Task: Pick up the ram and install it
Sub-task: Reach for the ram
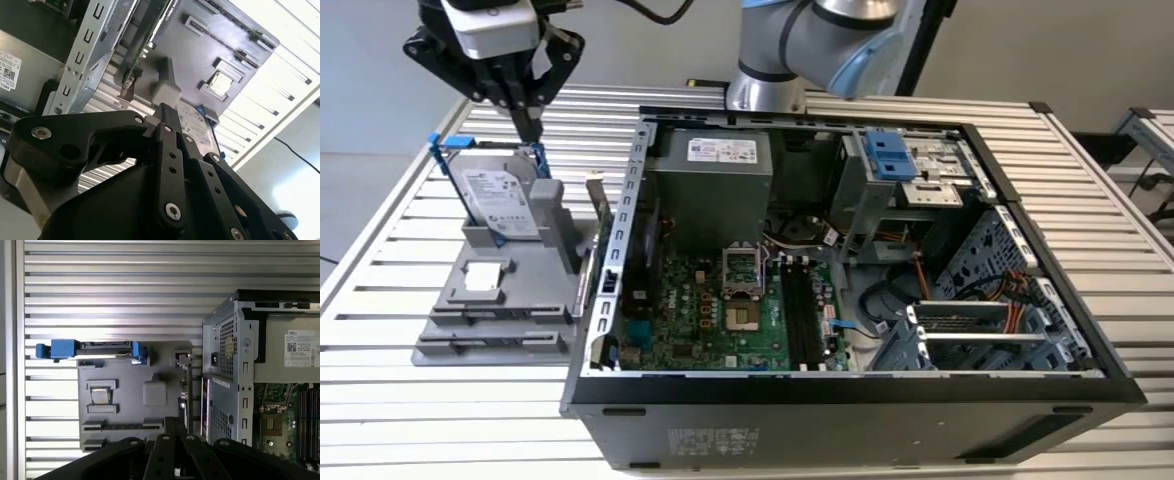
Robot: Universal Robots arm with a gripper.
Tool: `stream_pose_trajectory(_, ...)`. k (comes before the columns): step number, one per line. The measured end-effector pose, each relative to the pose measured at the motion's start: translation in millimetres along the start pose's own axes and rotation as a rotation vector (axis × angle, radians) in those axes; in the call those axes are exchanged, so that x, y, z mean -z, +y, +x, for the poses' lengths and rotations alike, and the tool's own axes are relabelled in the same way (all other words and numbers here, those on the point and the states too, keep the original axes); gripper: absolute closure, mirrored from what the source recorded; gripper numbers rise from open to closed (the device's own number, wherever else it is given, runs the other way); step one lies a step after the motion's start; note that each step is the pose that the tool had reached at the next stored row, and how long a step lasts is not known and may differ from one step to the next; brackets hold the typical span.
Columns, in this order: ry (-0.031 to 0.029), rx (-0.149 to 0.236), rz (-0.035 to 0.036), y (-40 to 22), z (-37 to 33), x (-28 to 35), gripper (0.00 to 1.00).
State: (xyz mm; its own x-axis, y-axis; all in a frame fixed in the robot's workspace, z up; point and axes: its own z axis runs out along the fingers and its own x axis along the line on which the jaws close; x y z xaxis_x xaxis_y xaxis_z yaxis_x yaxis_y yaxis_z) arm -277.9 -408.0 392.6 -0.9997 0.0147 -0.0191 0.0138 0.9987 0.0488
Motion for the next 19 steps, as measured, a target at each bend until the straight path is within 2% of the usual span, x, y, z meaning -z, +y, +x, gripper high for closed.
stream_pose_trajectory(14,0.0007,0.015,-0.0002,-2.8,47.0,0.7,1.00)
stream_pose_trajectory(16,0.0007,0.016,-0.0003,-3.1,52.0,0.8,1.00)
stream_pose_trajectory(19,0.0008,0.017,-0.0003,-3.1,54.3,0.8,1.00)
